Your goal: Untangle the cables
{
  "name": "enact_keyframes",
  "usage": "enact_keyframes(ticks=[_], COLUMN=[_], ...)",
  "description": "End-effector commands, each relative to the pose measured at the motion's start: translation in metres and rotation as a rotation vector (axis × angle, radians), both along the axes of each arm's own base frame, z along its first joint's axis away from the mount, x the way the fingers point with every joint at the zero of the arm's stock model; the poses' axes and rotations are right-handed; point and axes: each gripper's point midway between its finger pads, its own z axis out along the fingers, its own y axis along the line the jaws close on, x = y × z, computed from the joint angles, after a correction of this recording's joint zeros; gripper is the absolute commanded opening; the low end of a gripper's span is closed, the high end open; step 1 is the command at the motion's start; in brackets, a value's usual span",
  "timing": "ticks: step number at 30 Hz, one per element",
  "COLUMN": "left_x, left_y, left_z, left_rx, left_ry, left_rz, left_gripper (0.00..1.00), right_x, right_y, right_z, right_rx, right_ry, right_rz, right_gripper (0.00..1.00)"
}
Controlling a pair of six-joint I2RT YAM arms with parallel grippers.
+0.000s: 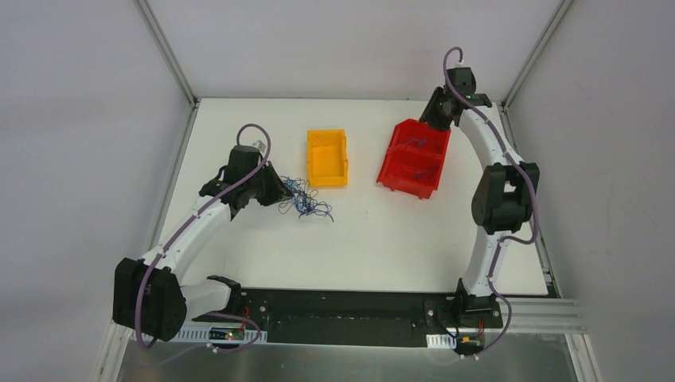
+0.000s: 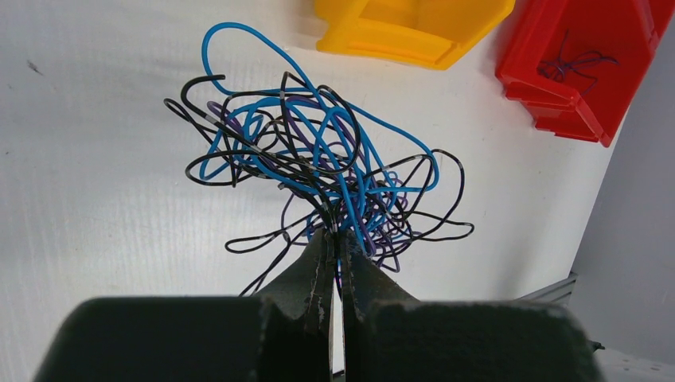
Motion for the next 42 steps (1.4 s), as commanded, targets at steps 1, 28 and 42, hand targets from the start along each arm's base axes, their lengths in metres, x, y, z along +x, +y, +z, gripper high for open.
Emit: enact_keyframes(ticks=[1,28,42], left_x=[0.008,-0.038,-0.035], left_y=[-0.017,-0.117,-0.077], left_z=[0.012,0.035,-0.005], left_rx=[-0.056,-0.212,0.004], left_ry=[-0.035,-0.105,-0.054], left_rz=[-0.051,-0.503,-0.324], left_gripper=[0.00,0.00,0.99], right_x=[-0.021,-0.241,-0.254], right_y=[0.021,0.107,0.109], right_z=[0.098,0.041,0.025], right_rx=[0.053,0.294,0.326], right_ry=[-0.168,-0.151,-0.100], right_rz=[0.091,0.492,0.480], right_gripper=[0.41,0.72,0.74])
